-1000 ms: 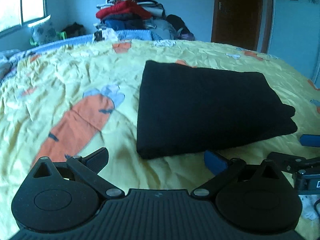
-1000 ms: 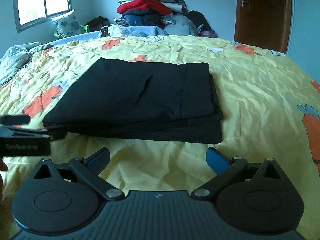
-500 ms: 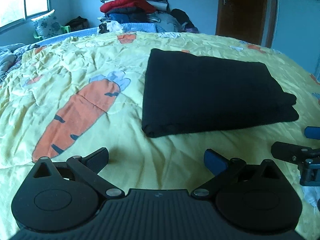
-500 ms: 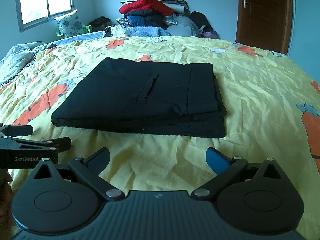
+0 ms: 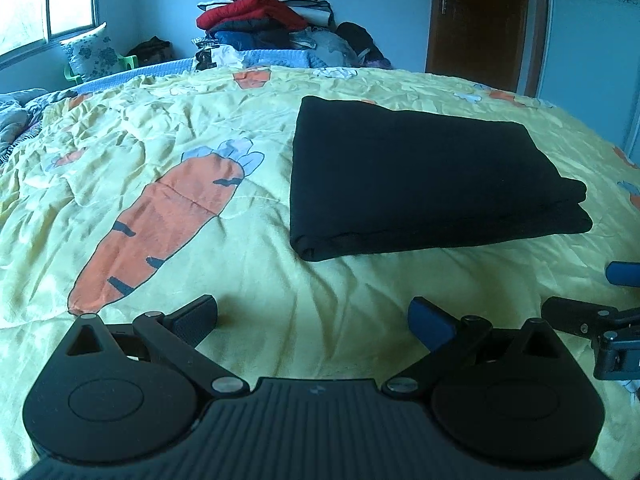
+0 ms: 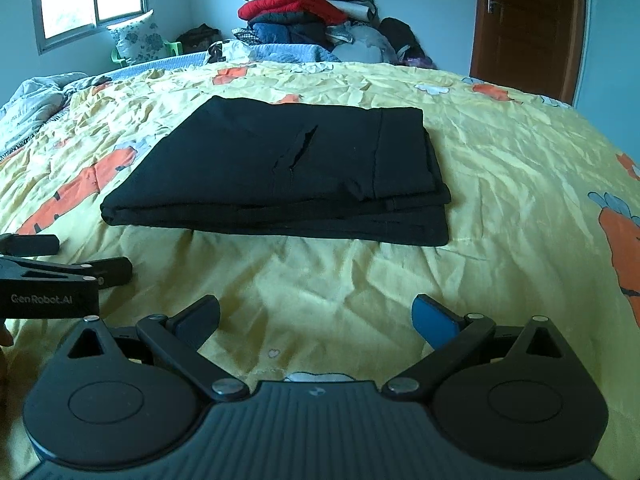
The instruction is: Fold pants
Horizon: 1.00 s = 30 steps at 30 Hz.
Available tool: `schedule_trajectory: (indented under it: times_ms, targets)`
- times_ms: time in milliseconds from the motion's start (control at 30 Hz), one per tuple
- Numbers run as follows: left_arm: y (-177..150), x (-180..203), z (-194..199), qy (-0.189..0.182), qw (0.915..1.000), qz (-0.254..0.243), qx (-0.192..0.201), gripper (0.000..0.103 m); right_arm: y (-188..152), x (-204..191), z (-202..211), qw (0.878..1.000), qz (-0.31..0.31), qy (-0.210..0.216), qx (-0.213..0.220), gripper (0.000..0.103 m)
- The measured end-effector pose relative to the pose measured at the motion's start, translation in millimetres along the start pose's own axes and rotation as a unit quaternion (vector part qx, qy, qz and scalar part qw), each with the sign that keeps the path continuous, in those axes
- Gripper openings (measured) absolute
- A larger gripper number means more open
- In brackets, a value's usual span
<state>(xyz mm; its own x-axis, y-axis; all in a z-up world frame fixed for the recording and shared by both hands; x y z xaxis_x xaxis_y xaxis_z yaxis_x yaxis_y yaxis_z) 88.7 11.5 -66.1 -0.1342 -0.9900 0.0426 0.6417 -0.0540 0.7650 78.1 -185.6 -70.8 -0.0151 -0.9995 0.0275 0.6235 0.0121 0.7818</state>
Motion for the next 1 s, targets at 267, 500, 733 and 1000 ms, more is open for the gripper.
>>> schedule_trajectory:
  times_ms: [267, 500, 733, 1000]
  targets:
    - [-0.5, -1.1, -0.7, 0.000, 1.0000, 0.003, 0.005, 0.103, -3.7, 3.2, -3.0, 1.000, 0.011, -0.013, 0.012, 0.103]
    - [-2.1, -0.1, -0.2, 0.003, 0.9999, 0.005, 0.010, 0.103, -3.5, 3.1, -3.8, 1.000, 0.011, -0.013, 0.016, 0.103]
    - [-3.3, -0.8, 0.4, 0.005, 0.9999, 0.008, 0.012, 0.103, -3.8, 3.1, -3.9, 1.000, 0.011, -0.013, 0.016, 0.103]
    - [-4.5, -1.1, 1.3, 0.002, 0.9999, 0.011, 0.013, 0.103, -4.0, 3.0, -3.9, 1.000, 0.010, -0.012, 0.016, 0.103]
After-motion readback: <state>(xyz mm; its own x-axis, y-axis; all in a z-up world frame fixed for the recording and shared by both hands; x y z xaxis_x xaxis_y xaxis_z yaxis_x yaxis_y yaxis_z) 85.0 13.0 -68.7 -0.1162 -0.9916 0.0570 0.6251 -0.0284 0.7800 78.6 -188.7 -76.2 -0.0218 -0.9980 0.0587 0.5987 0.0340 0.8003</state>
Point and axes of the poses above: each gripper's, at about its wrist camera, not at the fingertips, and z roughly against the way its jaws point, x to its right, y to its top, the point moved 8 cm from there along -z, roughly the way its jaws point, and after that the axes turned 6 degrees about -y, right-handed, at the moved point
